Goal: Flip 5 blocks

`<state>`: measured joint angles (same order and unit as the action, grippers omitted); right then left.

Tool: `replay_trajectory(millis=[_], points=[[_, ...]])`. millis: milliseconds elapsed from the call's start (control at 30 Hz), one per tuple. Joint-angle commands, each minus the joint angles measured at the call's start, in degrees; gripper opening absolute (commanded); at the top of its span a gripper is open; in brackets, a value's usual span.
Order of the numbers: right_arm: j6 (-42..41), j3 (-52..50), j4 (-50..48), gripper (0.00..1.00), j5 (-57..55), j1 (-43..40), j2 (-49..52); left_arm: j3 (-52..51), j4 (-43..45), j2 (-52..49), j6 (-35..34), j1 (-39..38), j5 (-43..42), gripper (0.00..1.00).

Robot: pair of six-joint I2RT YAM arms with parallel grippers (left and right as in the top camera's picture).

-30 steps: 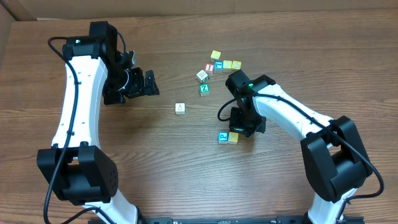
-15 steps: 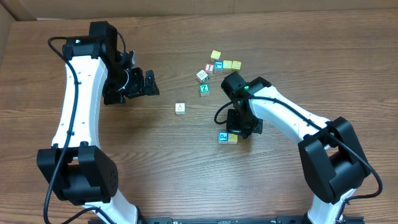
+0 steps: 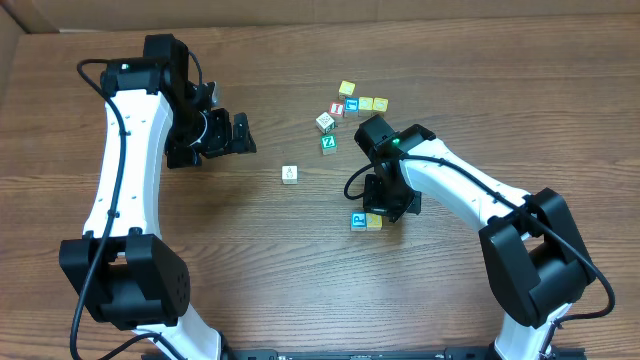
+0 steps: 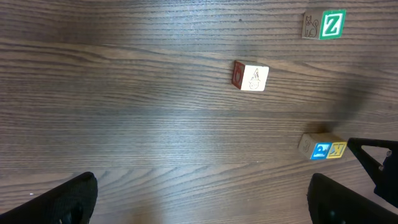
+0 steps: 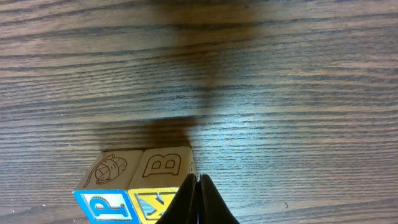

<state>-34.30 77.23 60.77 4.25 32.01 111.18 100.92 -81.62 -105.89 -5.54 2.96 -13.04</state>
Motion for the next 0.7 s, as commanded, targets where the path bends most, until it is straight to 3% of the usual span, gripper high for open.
replay_trajectory(millis=[0, 233, 400, 667], points=[[0.09, -0.46, -0.13, 0.04, -0.44, 0.17, -1.14, 1.46, 0.04, -0.72, 0.22, -0.37, 0.13, 1.0], [3.02, 4.35, 1.42, 0.05, -2.03, -1.81, -1.2, 1.46, 0.04, -0.72, 0.22, -0.37, 0.13, 1.0], [4.81, 9.42, 0.15, 0.13, -1.57, -3.54, -1.2, 1.46, 0.04, -0.72, 0.22, -0.37, 0.13, 1.0], [12.63, 10.08, -15.89, 0.72, -0.94, -1.79, -0.24, 1.44, 0.04, -0.72, 0.22, -0.37, 0.13, 1.0]])
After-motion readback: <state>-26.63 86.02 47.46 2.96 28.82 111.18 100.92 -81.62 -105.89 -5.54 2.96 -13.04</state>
